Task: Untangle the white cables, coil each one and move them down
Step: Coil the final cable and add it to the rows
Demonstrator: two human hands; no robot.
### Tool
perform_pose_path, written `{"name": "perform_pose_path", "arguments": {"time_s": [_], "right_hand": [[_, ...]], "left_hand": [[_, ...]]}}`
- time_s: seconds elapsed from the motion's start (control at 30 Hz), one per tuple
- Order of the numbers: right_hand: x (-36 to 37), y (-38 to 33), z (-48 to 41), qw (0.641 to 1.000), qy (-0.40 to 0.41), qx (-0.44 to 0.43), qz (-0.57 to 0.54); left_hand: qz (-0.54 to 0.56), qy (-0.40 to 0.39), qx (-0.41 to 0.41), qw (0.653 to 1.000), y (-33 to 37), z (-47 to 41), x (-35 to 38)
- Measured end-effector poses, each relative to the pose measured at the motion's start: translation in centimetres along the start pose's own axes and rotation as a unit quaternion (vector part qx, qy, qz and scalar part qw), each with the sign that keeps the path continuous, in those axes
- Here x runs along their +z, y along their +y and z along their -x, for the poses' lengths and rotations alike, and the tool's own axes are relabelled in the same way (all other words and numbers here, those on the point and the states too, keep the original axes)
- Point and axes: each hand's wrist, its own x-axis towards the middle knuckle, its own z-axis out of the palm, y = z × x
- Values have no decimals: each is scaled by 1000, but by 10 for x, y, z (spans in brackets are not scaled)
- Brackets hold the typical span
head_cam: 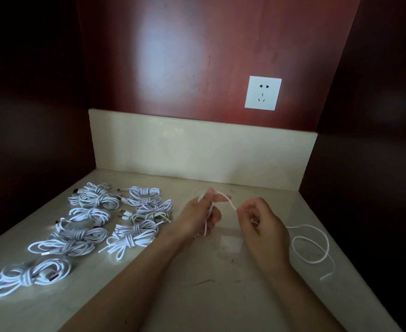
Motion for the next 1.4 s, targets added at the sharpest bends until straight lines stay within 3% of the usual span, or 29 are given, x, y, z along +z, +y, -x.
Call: {"name": "perform_pose_path", "arguments": {"time_s": [0.13, 0.23, 0.37, 0.43, 0.63, 0.73, 0.9, 1.03, 1.23, 1.4], "right_hand": [[5, -2, 2, 998, -38, -39, 20], [9, -4, 4, 996, -63, -62, 13], [12, -1, 3, 993, -99, -61, -12], [12, -2, 4, 989, -135, -52, -23], [10, 0, 8, 971, -193, -103, 99], [8, -2, 8, 967, -192, -134, 100], [7, -21, 11, 940, -183, -255, 135], [9, -28, 12, 937, -178, -275, 119], [-1, -15, 5, 990, -47, -126, 33], [8, -12, 1, 985, -69, -88, -128]], "left_hand": [[141, 56, 4, 988, 2, -5, -3], [188, 57, -15, 980, 5, -5, -2], [344, 34, -41, 937, 11, -4, -1], [372, 26, -44, 927, 12, -4, -2], [394, 72, -31, 916, 12, -7, -23], [386, 112, -31, 915, 14, -5, -32], [143, 178, -4, 974, 7, -5, -23], [-27, 90, 3, 996, 0, -3, -8], [-70, -164, -86, 980, 0, 10, 4], [-45, -281, -132, 950, 2, 12, -1]]}}
